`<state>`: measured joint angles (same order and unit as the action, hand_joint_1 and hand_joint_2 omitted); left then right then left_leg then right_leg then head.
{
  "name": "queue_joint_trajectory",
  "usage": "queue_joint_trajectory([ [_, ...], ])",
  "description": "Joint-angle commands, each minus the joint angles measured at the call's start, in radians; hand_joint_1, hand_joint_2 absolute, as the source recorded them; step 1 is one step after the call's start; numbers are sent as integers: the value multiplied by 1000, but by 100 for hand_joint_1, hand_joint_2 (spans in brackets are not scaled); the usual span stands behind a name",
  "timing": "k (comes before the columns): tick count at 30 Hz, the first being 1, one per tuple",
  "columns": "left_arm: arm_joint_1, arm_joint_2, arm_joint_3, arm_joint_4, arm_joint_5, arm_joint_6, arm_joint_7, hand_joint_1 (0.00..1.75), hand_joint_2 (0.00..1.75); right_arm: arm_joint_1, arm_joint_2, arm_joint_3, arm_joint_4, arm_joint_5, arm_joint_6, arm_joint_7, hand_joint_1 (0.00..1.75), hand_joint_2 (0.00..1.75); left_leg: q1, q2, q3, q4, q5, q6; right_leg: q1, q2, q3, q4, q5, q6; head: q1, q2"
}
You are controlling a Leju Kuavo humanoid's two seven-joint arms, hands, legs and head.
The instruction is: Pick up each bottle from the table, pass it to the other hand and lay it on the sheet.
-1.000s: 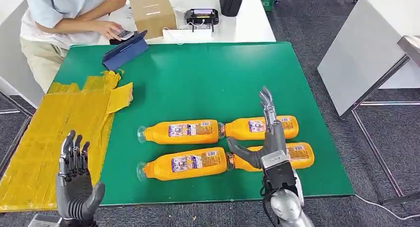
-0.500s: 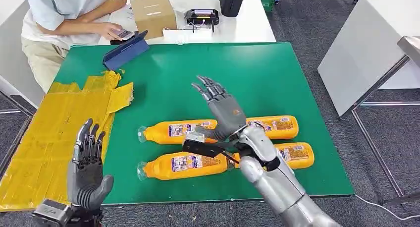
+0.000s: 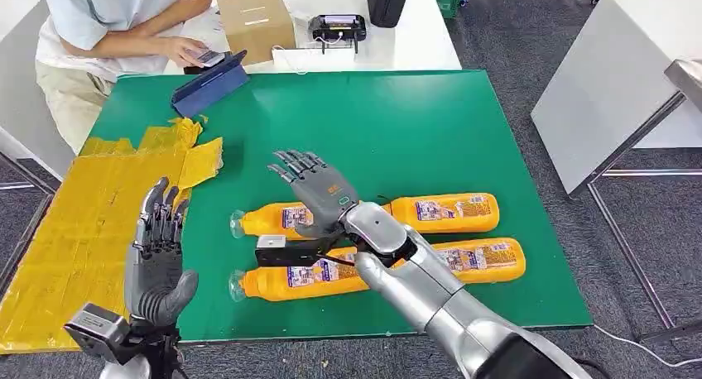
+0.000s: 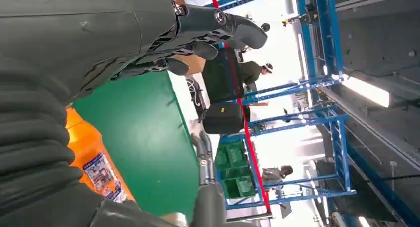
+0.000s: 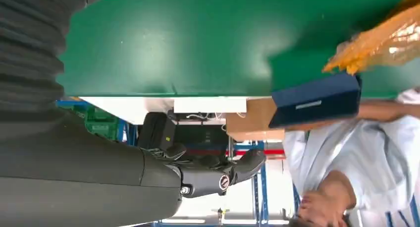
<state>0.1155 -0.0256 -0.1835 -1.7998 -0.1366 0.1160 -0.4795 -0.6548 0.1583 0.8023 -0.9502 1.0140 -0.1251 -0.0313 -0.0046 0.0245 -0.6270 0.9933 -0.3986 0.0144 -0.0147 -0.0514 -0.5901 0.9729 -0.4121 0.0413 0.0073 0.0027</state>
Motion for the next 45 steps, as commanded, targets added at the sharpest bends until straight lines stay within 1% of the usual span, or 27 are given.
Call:
queue_joint_trajectory([
  [1,-55,-3,-31,91,8,-5,7,0,175,-107,31,75,218,-9,12,-2,0,175,1,-2,5,0,-2,-1,0,3,5,-1,-2,-2,0,0],
  [3,-64,-4,-38,98,9,-5,7,0,175,-114,41,74,249,-15,15,-3,0,175,0,-2,3,-1,0,-1,0,2,3,0,-1,-1,0,0],
  [4,-75,-1,-48,108,9,-4,7,0,175,-124,55,68,299,-25,0,-5,0,175,1,-3,5,0,-2,-2,1,3,6,-1,-2,-2,0,0],
  [5,-82,2,-55,116,16,-3,7,0,175,-135,67,60,350,-32,-21,-3,0,175,1,-3,4,0,-1,-1,0,2,5,-1,-1,-1,0,0],
  [7,-92,4,-60,129,27,1,6,0,175,-148,74,42,420,-36,-55,7,0,175,1,-3,6,0,-2,-2,1,3,7,-1,-2,-2,0,0],
  [9,-102,8,-63,144,35,4,5,0,175,-161,72,20,484,-46,-74,9,0,175,0,-3,3,-1,0,-1,0,0,4,-1,-1,-1,0,0],
  [10,-108,9,-65,151,39,2,4,0,175,-167,71,13,507,-47,-82,7,0,175,1,-4,5,-1,-1,-1,0,1,6,-1,-2,-2,0,0],
  [11,-110,9,-66,154,40,3,4,0,175,-170,70,9,517,-47,-87,0,0,175,1,-4,4,-1,-1,-1,0,1,5,-1,-1,-1,0,0],
  [14,-122,13,-69,170,52,-4,3,0,175,-188,62,-32,562,-71,-76,40,0,175,1,-5,4,0,-1,-1,0,0,5,-1,-2,-1,0,0],
  [18,-140,15,-70,186,62,-7,0,0,175,-204,43,-75,616,-87,-75,62,0,175,0,-5,3,0,0,-1,-1,-1,4,0,-1,-1,0,0],
  [19,-144,17,-74,189,64,-6,-1,0,175,-202,38,-100,629,-95,-82,60,0,175,1,-7,5,0,-1,-1,0,-1,6,-1,-2,-1,0,0],
  [21,-142,19,-74,190,69,-7,-2,0,175,-195,25,-119,642,-103,-85,69,0,175,0,-4,2,0,0,-1,-1,-1,3,-1,-1,-1,0,0],
  [22,-141,20,-74,191,69,-6,-2,0,175,-192,20,-130,647,-107,-85,67,0,175,1,-6,5,0,-1,-1,0,0,7,-1,-2,-1,0,0],
  [24,-137,19,-73,194,74,-7,-2,0,175,-183,8,-151,655,-119,-85,69,0,175,0,-4,3,-1,0,-1,0,-1,4,-1,-1,-1,0,0],
  [25,-136,19,-74,194,74,-7,-2,0,175,-181,3,-152,656,-119,-87,68,0,175,1,-6,5,0,-1,-1,0,0,7,-1,-2,-1,0,0],
  [27,-134,19,-75,195,74,-6,-2,0,175,-178,2,-156,658,-122,-87,66,0,175,0,-4,3,-1,0,-1,0,-1,4,-1,-1,-1,0,0],
  [28,-135,19,-76,196,75,-7,-2,0,175,-177,0,-166,661,-127,-85,69,0,175,1,-6,6,0,-1,-1,0,0,7,-1,-2,-2,0,0],
  [30,-135,18,-80,199,76,-9,-2,0,175,-168,-4,-173,663,-132,-83,66,0,175,0,-4,3,0,-1,-1,0,0,4,-1,-1,-1,0,0],
  [31,-135,18,-81,201,76,-9,-1,0,175,-166,-5,-175,663,-133,-83,63,0,175,1,-4,5,0,-1,-1,0,1,6,-1,-2,-1,0,0],
  [35,-136,18,-86,212,80,-16,0,0,175,-165,2,-150,663,-105,-61,31,0,175,1,-5,5,0,-1,-1,0,0,6,-1,-2,-1,0,0],
  [36,-136,18,-87,212,80,-18,0,0,175,-166,3,-142,663,-97,-56,26,0,175,0,-4,4,0,-1,-1,0,1,4,-1,-1,-1,0,0],
  [37,-138,17,-89,215,81,-20,0,0,175,-169,7,-121,661,-75,-47,17,0,175,1,-4,5,0,-2,-1,0,2,6,-1,-2,-1,0,0],
  [39,-141,15,-91,221,81,-21,0,0,175,-172,15,-98,658,-50,-31,7,0,175,0,-2,3,0,-1,-1,0,2,3,-1,-1,-1,0,0],
  [40,-143,15,-92,225,81,-22,0,0,175,-173,19,-84,657,-34,-26,2,0,175,1,-3,6,0,-2,-2,0,3,6,-1,-2,-2,0,0],
  [41,-145,14,-92,227,81,-22,0,0,175,-172,21,-73,655,-16,-30,-2,0,175,1,-3,4,0,-1,-1,0,2,4,-1,-1,-1,0,0],
  [44,-143,13,-90,227,81,-21,0,0,175,-178,25,26,656,96,-52,7,0,175,1,-2,4,0,-1,-1,0,2,4,-1,-1,-1,0,0],
  [45,-142,13,-90,226,81,-21,0,0,175,-176,29,28,656,99,-51,12,0,175,1,-2,6,0,-2,-2,0,4,6,0,-2,-2,0,0],
])
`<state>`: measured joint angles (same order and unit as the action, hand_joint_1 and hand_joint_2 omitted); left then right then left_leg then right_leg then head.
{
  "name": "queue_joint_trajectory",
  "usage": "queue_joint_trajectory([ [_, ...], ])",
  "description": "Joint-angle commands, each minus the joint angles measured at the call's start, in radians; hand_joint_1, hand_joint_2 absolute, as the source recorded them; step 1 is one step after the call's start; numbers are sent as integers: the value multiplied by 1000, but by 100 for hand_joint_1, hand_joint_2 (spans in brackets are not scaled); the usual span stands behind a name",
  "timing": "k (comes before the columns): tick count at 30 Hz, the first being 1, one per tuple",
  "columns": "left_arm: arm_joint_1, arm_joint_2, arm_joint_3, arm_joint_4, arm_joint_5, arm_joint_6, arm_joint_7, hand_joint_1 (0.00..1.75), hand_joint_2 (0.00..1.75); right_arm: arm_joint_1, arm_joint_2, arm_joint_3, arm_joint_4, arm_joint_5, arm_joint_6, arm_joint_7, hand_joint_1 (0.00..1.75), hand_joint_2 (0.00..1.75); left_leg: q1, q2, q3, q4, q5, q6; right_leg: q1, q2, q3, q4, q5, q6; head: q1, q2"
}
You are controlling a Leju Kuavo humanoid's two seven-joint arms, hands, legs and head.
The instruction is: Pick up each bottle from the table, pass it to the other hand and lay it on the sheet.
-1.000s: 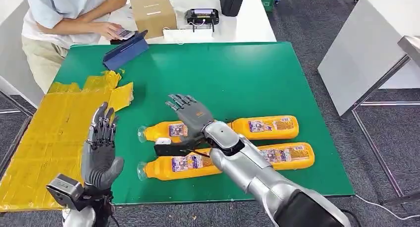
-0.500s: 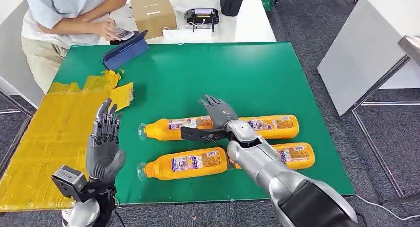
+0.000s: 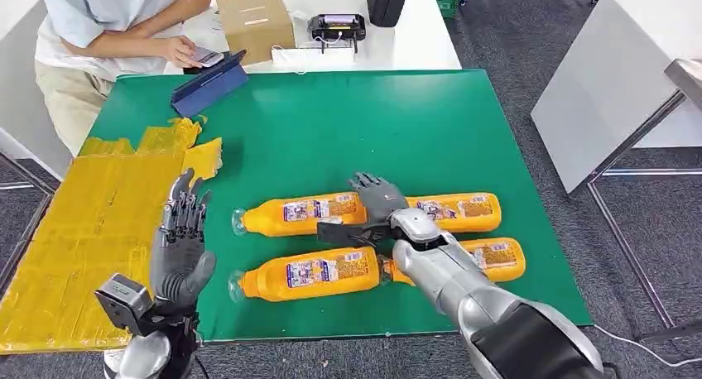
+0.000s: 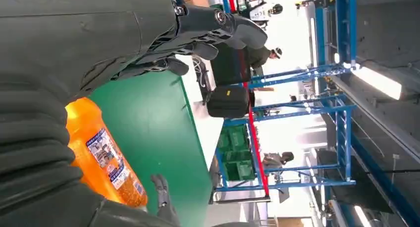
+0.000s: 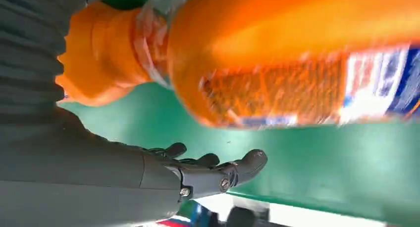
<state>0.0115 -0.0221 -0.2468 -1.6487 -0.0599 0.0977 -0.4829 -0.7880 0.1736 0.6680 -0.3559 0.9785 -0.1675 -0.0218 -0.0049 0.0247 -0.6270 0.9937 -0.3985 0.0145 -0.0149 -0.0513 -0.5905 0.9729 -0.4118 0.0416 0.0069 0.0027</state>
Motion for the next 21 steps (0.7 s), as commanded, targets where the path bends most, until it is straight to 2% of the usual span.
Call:
queue_joint_trajectory([
  [1,-34,10,-25,72,4,-1,3,0,175,-48,18,214,62,196,-25,9,0,175,1,-2,4,0,-2,-1,1,4,5,0,-2,-2,0,0],
  [10,-32,9,-24,72,4,1,3,0,175,-47,32,212,60,208,-28,7,0,175,2,-3,7,1,-4,-2,1,5,8,0,-4,-2,0,0],
  [15,-32,9,-24,72,4,1,3,0,175,-47,32,212,60,208,-28,7,0,175,1,-2,3,0,-1,-1,0,1,3,0,-1,-1,0,0],
  [17,-35,9,-26,76,5,0,3,0,175,-47,32,205,64,201,-12,8,0,175,2,-3,6,0,-3,-2,1,4,7,0,-3,-2,0,0],
  [19,-45,9,-30,88,6,-2,3,0,175,-41,33,144,69,140,32,0,0,175,1,-3,5,0,-2,-1,1,3,6,0,-2,-2,0,0],
  [21,-66,8,-39,111,9,-10,3,0,175,-36,25,22,87,13,126,-1,0,175,2,-4,5,0,-2,-2,1,2,7,0,-3,-2,0,0],
])
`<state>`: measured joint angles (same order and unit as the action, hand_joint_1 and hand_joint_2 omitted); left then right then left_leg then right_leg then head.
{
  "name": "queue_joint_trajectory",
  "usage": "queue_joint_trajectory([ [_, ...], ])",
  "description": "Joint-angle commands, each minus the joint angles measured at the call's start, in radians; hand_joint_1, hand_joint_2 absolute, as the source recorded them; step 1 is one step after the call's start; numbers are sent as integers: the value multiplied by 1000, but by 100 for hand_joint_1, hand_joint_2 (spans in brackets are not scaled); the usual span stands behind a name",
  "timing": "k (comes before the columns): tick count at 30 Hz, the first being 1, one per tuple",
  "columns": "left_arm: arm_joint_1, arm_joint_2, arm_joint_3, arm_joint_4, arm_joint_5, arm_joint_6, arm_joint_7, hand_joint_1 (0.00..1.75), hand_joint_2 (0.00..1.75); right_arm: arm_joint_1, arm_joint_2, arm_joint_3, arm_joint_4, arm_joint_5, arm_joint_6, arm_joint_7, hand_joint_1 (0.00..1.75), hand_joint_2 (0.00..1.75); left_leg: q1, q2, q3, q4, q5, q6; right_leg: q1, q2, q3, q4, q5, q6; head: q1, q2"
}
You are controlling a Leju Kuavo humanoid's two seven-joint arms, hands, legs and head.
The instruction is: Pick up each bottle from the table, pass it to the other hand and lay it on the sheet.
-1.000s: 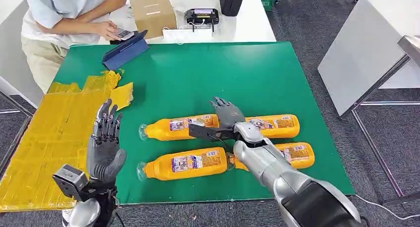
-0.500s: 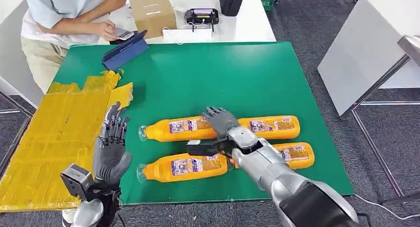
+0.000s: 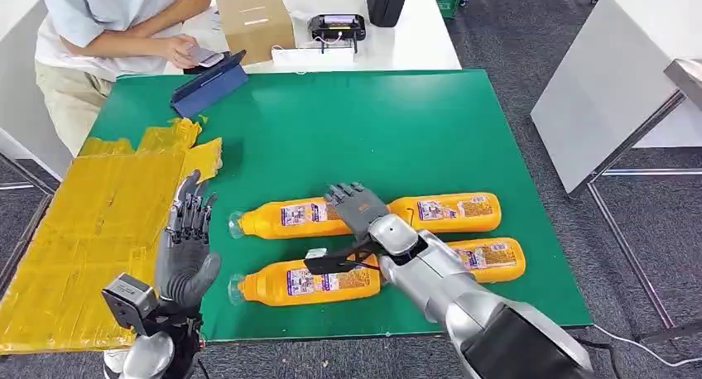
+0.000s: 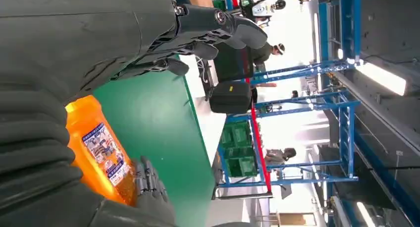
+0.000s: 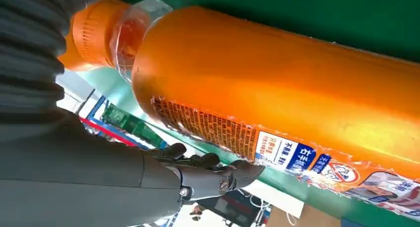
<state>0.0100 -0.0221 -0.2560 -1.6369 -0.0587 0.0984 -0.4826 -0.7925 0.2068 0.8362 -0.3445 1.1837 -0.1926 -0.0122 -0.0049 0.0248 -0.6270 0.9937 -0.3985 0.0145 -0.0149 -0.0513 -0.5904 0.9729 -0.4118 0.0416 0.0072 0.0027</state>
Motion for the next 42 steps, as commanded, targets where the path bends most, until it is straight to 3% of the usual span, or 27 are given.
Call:
queue_joint_trajectory([
  [1,-75,8,-34,109,9,-12,2,0,175,-30,-15,-193,84,-238,185,-3,0,175,1,-5,3,-1,-1,-1,0,0,5,-1,-2,-1,0,0],
  [7,-105,9,-55,144,13,-19,2,0,175,-8,-46,-278,105,-320,299,9,0,175,1,-7,4,-1,0,-1,0,-2,6,-2,-2,-1,0,0],
  [8,-107,8,-58,149,13,-19,2,0,175,-6,-45,-280,106,-320,311,16,7,175,1,-8,6,-1,-1,-1,0,-2,8,-2,-2,-1,0,0],
  [11,-115,6,-68,160,14,-23,2,0,175,3,-43,-279,112,-318,350,31,143,175,1,-6,5,-1,0,-1,0,-2,7,-2,-1,-1,0,0],
  [17,-121,6,-74,164,16,-25,0,0,175,9,-47,-265,110,-302,361,42,161,175,1,-5,7,-1,0,-1,0,-1,9,-2,-1,-1,0,0],
  [20,-122,5,-71,168,16,-25,0,0,175,10,-46,-229,110,-262,351,55,152,175,1,-5,9,-1,0,-1,0,-1,10,-2,-1,-1,0,0],
  [34,-108,2,-60,159,16,-23,0,0,175,12,-19,-45,113,-65,303,127,157,175,2,-3,15,-1,-1,-1,0,2,16,-3,-1,-2,0,0],
  [35,-100,0,-53,153,16,-23,4,0,175,12,-14,-36,108,-48,267,146,171,175,1,-3,15,-1,0,-1,0,1,15,-2,-1,-2,0,0],
  [37,-95,-1,-51,151,15,-22,5,0,175,10,-10,-40,106,-48,257,147,175,175,1,-2,15,-1,0,-1,0,1,16,-2,-1,-1,0,0],
  [39,-82,0,-47,137,10,-21,12,0,175,3,-12,-73,91,-70,174,148,175,175,2,-4,16,-1,-1,-2,1,3,17,-3,-1,-2,0,0],
  [42,-79,1,-46,136,10,-21,12,0,175,-2,-11,-73,91,-70,177,148,175,175,1,-2,15,-1,-1,-1,0,2,15,-2,-1,-1,0,0],
])
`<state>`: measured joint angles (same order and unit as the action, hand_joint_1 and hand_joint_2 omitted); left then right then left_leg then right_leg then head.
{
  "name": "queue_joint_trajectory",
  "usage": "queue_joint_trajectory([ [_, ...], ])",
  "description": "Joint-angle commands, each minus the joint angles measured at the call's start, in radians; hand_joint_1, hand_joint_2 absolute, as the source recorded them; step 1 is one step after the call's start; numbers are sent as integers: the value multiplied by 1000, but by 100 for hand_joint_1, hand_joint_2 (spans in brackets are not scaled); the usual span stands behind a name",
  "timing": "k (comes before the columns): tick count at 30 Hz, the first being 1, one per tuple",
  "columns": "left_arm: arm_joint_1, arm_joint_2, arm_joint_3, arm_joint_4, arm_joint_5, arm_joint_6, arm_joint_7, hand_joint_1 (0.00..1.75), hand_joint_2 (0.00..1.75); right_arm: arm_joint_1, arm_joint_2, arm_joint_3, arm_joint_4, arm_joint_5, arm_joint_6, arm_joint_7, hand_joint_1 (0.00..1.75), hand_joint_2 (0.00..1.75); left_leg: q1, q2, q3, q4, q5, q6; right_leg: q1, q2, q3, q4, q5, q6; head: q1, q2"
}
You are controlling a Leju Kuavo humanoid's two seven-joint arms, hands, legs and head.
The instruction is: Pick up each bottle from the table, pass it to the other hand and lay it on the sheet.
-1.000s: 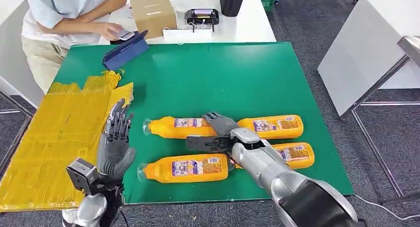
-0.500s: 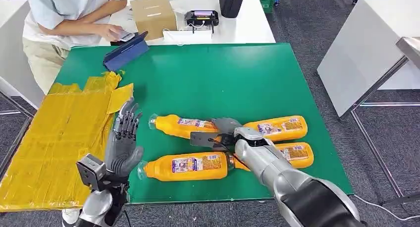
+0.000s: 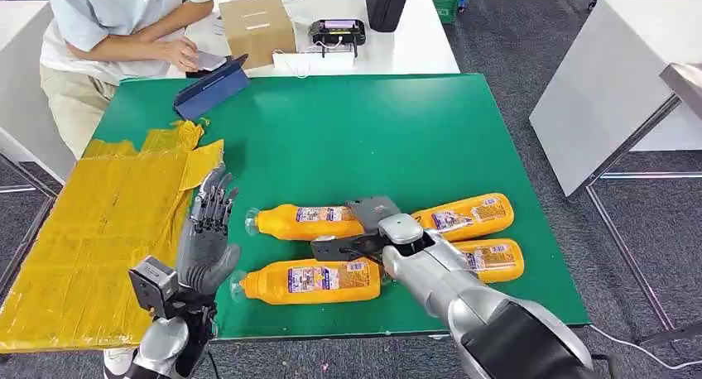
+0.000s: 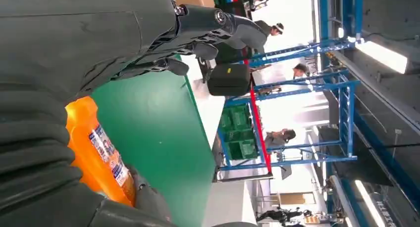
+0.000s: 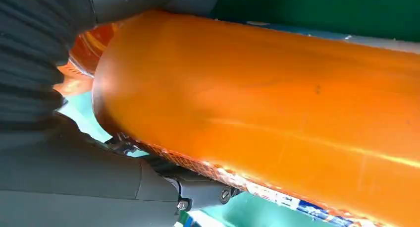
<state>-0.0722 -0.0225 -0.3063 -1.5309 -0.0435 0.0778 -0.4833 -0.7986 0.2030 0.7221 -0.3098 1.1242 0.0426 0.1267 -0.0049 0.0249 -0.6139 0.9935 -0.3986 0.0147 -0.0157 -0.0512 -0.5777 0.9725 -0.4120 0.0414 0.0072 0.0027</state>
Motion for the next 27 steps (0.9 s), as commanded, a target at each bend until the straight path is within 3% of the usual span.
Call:
queue_joint_trajectory([
  [1,3,1,4,30,-5,0,12,0,175,4,-7,41,56,-10,-58,9,175,175,1,-3,1,-1,-1,-1,1,3,2,-1,-1,-1,0,0],
  [4,30,-1,19,-3,-18,2,21,0,175,-5,-11,-21,28,-46,-247,-8,175,175,1,-2,1,0,-1,-1,1,3,3,-1,-1,-2,0,0],
  [5,52,-1,30,-24,-23,5,24,0,175,-8,-15,-50,0,-58,-360,-23,175,175,1,-2,1,0,-1,-1,0,3,2,-1,-1,-1,0,0],
  [11,103,-10,57,-63,-48,0,31,0,175,6,-31,-171,-109,-98,-619,-90,175,175,0,-2,-3,0,-1,-1,0,3,-2,0,-1,-1,0,0],
  [15,115,-16,59,-68,-61,-1,34,0,175,41,-25,-276,-171,-173,-683,-160,175,175,2,-2,-3,1,-2,-1,1,4,-1,0,-2,-1,0,0],
  [20,115,-18,58,-66,-66,0,36,0,175,54,-26,-306,-195,-192,-707,-177,175,175,1,-2,-5,0,-1,-1,0,2,-4,0,-1,-1,0,0],
  [22,130,-22,62,-76,-76,10,40,0,175,98,-17,-393,-277,-314,-738,-269,175,175,1,-3,-5,1,-2,-1,1,3,-3,0,-1,-1,0,0],
  [24,153,-28,72,-91,-85,18,42,0,175,179,-11,-452,-420,-419,-694,-346,175,175,1,-3,-6,0,-2,-1,1,3,-4,0,-2,-1,0,0],
  [27,179,-27,83,-116,-95,27,43,0,175,343,-3,-424,-672,-544,-519,-413,175,175,1,-2,-6,0,-2,-1,1,2,-4,-1,-1,-1,0,0],
])
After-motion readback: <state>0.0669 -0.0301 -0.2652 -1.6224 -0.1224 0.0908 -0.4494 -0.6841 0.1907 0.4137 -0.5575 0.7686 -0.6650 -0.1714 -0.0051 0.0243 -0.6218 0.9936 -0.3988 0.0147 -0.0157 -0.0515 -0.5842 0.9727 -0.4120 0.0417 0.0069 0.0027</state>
